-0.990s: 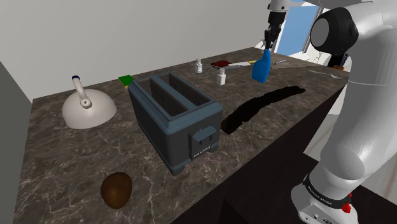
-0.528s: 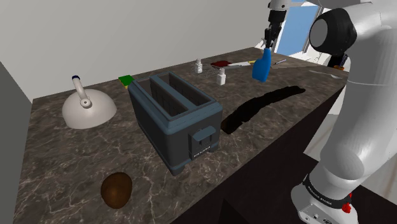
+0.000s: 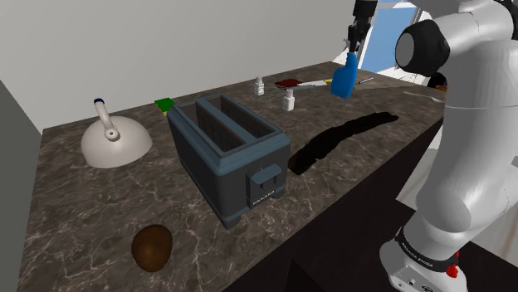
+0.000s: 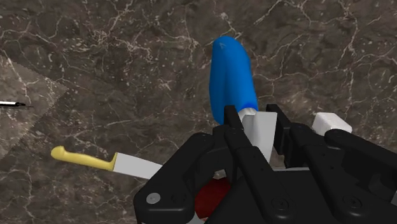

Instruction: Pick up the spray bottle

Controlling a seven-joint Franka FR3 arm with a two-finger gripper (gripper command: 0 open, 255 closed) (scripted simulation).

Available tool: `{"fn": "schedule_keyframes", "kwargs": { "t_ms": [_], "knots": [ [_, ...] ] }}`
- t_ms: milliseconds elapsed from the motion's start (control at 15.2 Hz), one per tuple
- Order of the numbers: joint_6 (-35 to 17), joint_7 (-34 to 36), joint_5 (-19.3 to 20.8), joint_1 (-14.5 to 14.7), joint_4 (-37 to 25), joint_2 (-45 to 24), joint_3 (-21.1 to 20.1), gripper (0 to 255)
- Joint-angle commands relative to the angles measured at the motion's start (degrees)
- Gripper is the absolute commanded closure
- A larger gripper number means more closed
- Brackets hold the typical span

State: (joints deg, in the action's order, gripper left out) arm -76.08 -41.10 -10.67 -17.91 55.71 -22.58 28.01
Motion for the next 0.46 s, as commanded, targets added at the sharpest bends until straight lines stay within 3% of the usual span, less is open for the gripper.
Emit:
{"fn": "schedule_keyframes", "kwargs": {
  "t_ms": [0,264,396],
  "knots": [
    [2.98,-0.10,-1.04,-1.36,-4.92,-2.01,-0.09,255],
    [11.27,0.25,-4.44,-6.30,-20.14,-8.79,-0.99,255],
    [11.82,0.34,-4.62,-6.75,-21.27,-9.31,-1.22,255]
  ]
}}
